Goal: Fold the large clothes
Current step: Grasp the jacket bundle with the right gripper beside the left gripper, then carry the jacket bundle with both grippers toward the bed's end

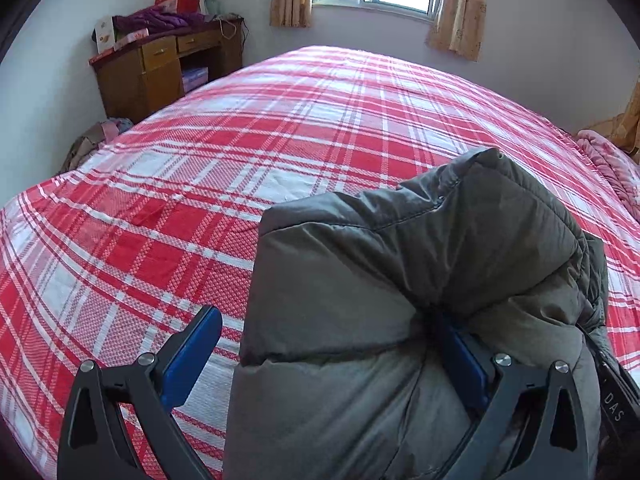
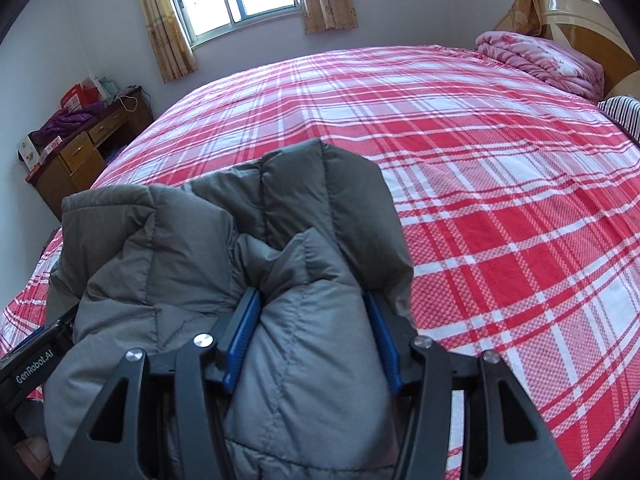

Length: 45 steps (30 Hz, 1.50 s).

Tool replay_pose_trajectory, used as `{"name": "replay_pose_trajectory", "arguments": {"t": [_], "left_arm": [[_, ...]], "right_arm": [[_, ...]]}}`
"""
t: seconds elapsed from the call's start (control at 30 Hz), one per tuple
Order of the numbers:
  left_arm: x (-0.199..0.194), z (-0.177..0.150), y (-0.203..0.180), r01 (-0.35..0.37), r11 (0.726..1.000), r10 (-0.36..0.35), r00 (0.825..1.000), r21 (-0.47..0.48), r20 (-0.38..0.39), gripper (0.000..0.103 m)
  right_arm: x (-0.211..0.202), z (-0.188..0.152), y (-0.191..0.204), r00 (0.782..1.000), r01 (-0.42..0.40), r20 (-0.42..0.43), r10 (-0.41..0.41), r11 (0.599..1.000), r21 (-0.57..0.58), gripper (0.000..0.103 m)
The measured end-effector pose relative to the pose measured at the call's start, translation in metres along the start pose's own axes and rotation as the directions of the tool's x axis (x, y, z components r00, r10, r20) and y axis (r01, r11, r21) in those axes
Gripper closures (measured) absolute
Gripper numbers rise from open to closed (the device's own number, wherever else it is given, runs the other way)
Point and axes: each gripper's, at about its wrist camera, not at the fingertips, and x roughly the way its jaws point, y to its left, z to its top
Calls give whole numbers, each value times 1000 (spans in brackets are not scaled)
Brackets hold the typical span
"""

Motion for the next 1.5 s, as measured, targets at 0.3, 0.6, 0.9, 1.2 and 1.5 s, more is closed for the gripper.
{"name": "replay_pose_trajectory", "arguments": {"t": [0.3,0.6,0.9,1.2,1.5], "left_arm": [[-43,-13,29,97,995,-97,995,0,-17,1],[-36,-32,35,223,975,-224,970,-22,-98,1],[-27,-36,29,287,957,-289,951,-33,-109,1],[-25,-33,16,310,951,-307,945,13,-115,4],[-29,-34,8,282,959,-277,955,37,-101,4]], "right_arm": [[-19,7,-4,999,-34,-4,33,999,-14,34],[-28,-8,-16,994,-91,-61,92,996,20,28],[-11,-12,-19,985,-149,-82,151,988,31,24],[-5,-12,-17,982,-167,-86,167,986,3,27],[-8,-17,-18,982,-173,-78,172,985,1,28]]}}
